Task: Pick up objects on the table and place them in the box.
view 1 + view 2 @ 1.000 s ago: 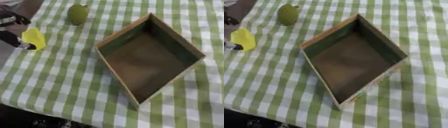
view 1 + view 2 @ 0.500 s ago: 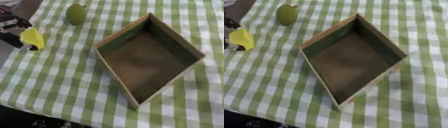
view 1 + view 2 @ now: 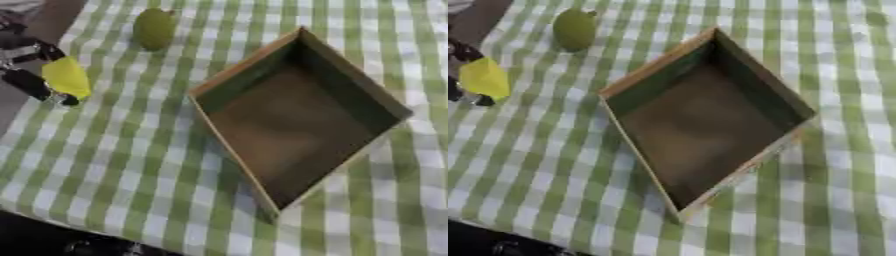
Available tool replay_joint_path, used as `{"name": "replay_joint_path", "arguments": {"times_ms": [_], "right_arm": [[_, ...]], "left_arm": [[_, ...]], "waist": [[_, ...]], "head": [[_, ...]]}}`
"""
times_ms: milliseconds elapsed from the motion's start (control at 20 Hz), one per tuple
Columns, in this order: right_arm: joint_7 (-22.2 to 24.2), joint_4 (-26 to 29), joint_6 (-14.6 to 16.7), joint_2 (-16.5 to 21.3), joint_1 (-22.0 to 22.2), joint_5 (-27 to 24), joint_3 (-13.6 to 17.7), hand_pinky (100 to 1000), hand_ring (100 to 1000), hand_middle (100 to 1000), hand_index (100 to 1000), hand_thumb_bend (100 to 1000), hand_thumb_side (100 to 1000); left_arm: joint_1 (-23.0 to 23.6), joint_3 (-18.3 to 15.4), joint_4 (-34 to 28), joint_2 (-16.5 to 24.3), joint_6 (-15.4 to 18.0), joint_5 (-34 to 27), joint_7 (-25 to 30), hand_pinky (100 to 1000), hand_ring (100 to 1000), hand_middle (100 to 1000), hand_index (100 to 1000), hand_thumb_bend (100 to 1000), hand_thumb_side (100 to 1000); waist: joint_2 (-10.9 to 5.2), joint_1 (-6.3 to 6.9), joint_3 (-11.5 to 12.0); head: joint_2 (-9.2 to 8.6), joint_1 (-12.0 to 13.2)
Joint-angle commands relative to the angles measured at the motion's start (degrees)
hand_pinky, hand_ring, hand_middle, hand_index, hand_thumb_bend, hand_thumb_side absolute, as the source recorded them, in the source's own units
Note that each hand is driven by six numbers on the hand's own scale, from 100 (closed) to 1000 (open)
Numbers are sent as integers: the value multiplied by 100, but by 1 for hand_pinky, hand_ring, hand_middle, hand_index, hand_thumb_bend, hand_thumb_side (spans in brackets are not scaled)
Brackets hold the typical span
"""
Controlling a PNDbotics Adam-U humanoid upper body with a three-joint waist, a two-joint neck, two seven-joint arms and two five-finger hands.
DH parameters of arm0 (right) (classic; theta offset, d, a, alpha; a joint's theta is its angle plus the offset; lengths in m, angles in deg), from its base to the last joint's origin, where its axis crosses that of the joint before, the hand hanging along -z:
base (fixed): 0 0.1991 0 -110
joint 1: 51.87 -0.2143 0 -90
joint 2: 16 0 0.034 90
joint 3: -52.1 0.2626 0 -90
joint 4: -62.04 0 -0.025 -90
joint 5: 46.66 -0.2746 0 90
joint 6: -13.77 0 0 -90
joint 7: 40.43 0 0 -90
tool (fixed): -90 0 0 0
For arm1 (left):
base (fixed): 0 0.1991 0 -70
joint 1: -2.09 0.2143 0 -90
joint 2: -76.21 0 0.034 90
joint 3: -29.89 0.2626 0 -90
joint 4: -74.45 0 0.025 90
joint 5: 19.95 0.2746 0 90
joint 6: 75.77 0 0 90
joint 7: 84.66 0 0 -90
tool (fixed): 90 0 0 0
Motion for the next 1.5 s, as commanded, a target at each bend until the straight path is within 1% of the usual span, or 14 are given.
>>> {"name": "replay_joint_path", "arguments": {"times_ms": [50,100,200,400,550,600,700,750,850,950,1000,1050,1250,1500], "right_arm": [[6,87,13,98,-80,9,47,897,591,562,826,100,470],[8,87,15,98,-79,8,46,897,591,561,826,100,470],[10,87,13,94,-76,6,47,898,593,561,827,100,470],[12,87,7,92,-68,7,47,898,593,561,827,100,470],[5,87,0,91,-62,3,48,899,596,561,827,100,470],[1,87,-3,92,-61,1,49,899,598,561,827,100,470],[-11,87,-11,94,-55,-4,52,899,600,561,827,100,470],[-14,87,-13,94,-54,-6,51,899,600,561,827,100,470],[-18,87,-18,94,-46,-8,50,899,600,560,827,100,470],[-25,87,-18,101,-35,-6,55,899,599,560,827,100,470],[-30,87,-17,106,-29,-5,57,899,598,560,827,100,470],[-36,87,-17,112,-22,-4,60,899,599,560,827,100,470],[-66,87,-15,134,-8,-1,69,897,598,561,826,100,470],[-111,87,-1,168,4,8,84,894,593,563,825,100,470]], "left_arm": [[-115,-78,32,120,14,41,5,912,889,802,903,633,399],[-122,-81,53,109,10,44,7,912,888,801,903,621,389],[-134,-88,87,86,5,31,8,907,879,789,893,552,339],[-160,-79,104,59,-31,-55,-10,902,861,766,874,505,354],[-177,-65,96,55,-63,-73,-13,897,841,747,856,468,323],[-179,-62,92,55,-73,-71,-10,890,814,718,835,410,259],[-181,-49,71,58,-90,-66,18,878,783,684,813,355,194],[-182,-44,59,59,-101,-67,36,874,775,675,805,326,176],[-180,-42,19,61,-141,-87,45,858,751,642,777,223,177],[-164,-43,-75,94,-176,-132,42,851,741,635,771,179,151],[-148,-48,-154,130,-198,-138,37,842,729,623,758,143,106],[-129,-59,-257,176,-227,-132,30,829,712,608,743,106,100],[-39,-134,-832,398,-420,-97,-13,798,668,571,704,100,100],[-56,-262,-2218,544,-661,-193,-156,766,619,533,669,100,100]], "waist": [[-104,1,4],[-102,1,3],[-98,2,1],[-102,11,-5],[-109,20,-12],[-111,23,-13],[-119,33,-12],[-122,36,-10],[-128,38,-7],[-137,39,-1],[-142,40,3],[-148,41,11],[-174,48,46],[-225,36,95]], "head": [[-83,29],[-85,31],[-81,28],[-67,29],[-63,30],[-61,30],[-42,30],[-36,29],[-26,21],[-3,16],[11,9],[29,-4],[97,-56],[159,-264]]}}
